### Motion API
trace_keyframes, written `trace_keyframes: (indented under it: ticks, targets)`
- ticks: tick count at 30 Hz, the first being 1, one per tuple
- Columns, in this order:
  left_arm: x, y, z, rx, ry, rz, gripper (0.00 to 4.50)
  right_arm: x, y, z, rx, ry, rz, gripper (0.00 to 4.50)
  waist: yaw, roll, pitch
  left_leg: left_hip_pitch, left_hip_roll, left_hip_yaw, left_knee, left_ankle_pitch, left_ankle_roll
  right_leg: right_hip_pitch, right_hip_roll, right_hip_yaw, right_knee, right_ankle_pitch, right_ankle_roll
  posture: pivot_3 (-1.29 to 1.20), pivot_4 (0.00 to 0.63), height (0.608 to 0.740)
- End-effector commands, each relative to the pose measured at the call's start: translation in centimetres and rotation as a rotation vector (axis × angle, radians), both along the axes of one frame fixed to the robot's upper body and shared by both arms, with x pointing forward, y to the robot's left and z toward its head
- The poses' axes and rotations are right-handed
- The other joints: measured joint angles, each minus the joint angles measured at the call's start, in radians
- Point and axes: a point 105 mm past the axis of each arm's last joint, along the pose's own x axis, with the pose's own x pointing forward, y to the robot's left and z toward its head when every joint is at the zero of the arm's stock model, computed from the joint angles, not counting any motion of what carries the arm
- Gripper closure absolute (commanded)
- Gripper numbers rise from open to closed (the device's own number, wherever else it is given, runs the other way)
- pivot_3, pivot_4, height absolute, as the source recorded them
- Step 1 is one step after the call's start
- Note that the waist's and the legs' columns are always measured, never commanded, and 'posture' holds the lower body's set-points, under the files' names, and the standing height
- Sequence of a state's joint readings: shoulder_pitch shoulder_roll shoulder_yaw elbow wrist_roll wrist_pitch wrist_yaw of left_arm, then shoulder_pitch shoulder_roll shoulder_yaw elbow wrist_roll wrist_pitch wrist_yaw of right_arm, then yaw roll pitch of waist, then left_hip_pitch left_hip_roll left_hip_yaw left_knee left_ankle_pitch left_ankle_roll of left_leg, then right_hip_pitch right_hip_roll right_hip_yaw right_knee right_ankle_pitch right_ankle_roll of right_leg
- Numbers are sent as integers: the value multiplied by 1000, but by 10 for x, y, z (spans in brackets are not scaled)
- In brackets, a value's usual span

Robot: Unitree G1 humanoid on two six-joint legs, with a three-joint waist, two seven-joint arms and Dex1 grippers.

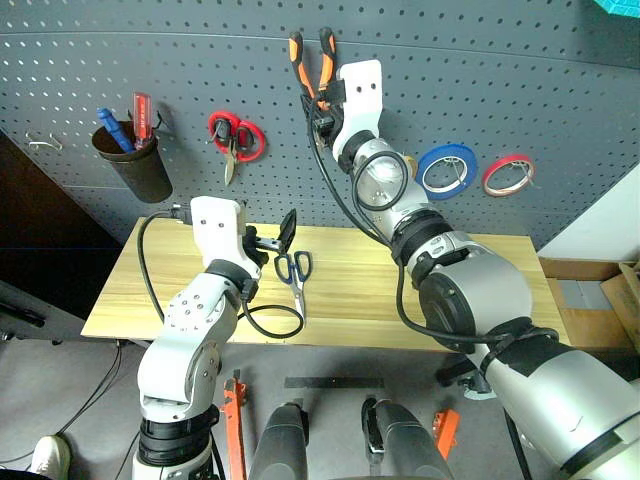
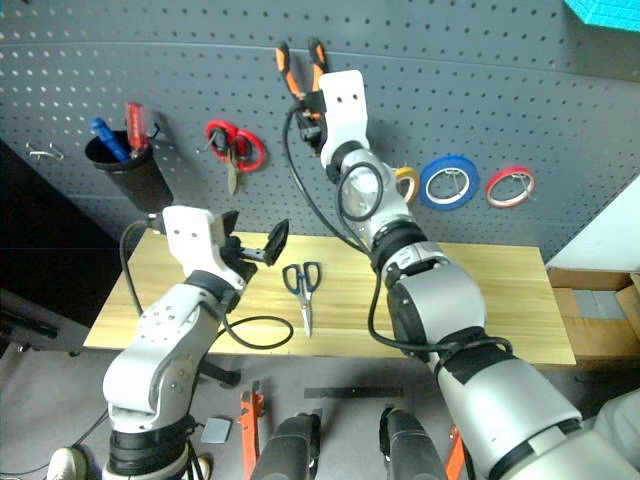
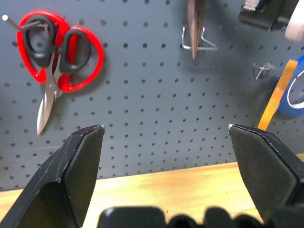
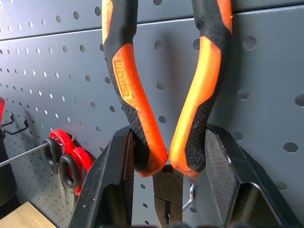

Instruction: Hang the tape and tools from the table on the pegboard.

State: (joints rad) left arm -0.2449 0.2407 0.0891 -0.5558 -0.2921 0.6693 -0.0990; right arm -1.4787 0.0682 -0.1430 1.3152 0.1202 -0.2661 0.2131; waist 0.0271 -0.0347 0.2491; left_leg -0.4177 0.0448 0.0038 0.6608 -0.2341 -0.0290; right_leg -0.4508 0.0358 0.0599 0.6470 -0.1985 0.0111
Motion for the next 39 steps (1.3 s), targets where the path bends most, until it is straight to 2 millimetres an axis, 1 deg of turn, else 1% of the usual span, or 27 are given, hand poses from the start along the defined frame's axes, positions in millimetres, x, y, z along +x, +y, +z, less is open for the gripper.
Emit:
trace_keyframes:
  ticks: [1, 3, 7, 11, 14, 19, 21, 23, 25, 28, 32, 35, 39]
  targets:
    - [-7, 0, 14, -3, -57, -3, 0, 0, -19, 46, 91, -104, -70, 2797, 0, 0, 2, 0, 0, 0, 0, 0, 1, 0, 0, 0, 0, 0, 0, 198, 253, 740]
    - [-6, -1, 16, -4, -63, -4, 0, -2, -21, 53, 109, -128, -79, 2797, 1, 0, 2, 0, 0, -1, 0, 1, 1, 0, 0, -1, 0, 0, 0, 200, 247, 740]
    - [-5, 0, 17, -5, -67, -1, 0, -8, -18, 68, 119, -188, -79, 2797, 3, 0, 6, -1, 0, -2, 1, 2, 3, 0, 0, -4, 0, 0, -3, 205, 256, 740]
    - [-7, 1, 15, -4, -62, 2, 0, -13, -17, 77, 136, -233, -85, 2797, 3, 0, 11, -2, 0, -2, 1, 3, 4, 0, 0, -6, 0, 0, -5, 207, 259, 740]
    - [-8, 3, 14, -2, -57, 8, 0, -15, -16, 75, 143, -257, -92, 2797, 3, 1, 14, -2, 0, -4, 1, 3, 4, 0, 0, -8, 0, 0, -4, 209, 261, 740]
    - [-8, 6, 14, -3, -57, 15, 0, -18, -14, 54, 135, -277, -101, 2797, 5, 1, 15, -4, 1, -8, 0, 3, 4, 0, -1, -13, 0, 0, -4, 202, 257, 740]
    - [-8, 6, 14, -3, -57, 14, 0, -18, -15, 52, 133, -274, -112, 2797, 4, 1, 15, -5, 1, -9, 0, 3, 4, 0, -1, -15, -1, 0, -4, 201, 259, 740]
    - [-8, 5, 14, -2, -57, 10, 0, -17, -18, 53, 137, -279, -133, 2797, 1, 1, 15, -6, 1, -8, -2, 3, 4, -1, -2, -15, -2, -1, -5, 200, 256, 740]
    - [-8, 5, 15, -1, -59, 8, 0, -19, -24, 62, 153, -312, -157, 2797, 1, 1, 15, -8, 1, -8, -2, 3, 4, -3, -3, -15, -2, -1, -5, 197, 255, 740]
    - [-8, 6, 15, 1, -59, 9, 0, -21, -26, 67, 158, -332, -166, 2797, 2, 1, 15, -11, 1, -10, -2, 3, 4, -6, -3, -16, -1, -1, -6, 201, 256, 740]
    - [-7, 6, 16, 4, -59, 7, 0, -19, -24, 61, 148, -315, -170, 2797, 2, 1, 15, -11, 1, -12, -1, 3, 4, -5, -3, -18, -1, -1, -6, 208, 255, 740]
    - [-7, 6, 17, 8, -58, 7, 0, -13, -24, 46, 123, -271, -185, 2797, 2, 1, 15, -11, 1, -12, -1, 3, 4, -5, -3, -18, -1, -1, -6, 211, 257, 740]
    - [-10, 10, 17, 17, -54, 14, 0, -3, -26, 15, 58, -185, -217, 2797, 2, 1, 15, -11, 1, -12, -1, 3, 4, -5, -3, -18, -1, -1, -6, 226, 259, 740]
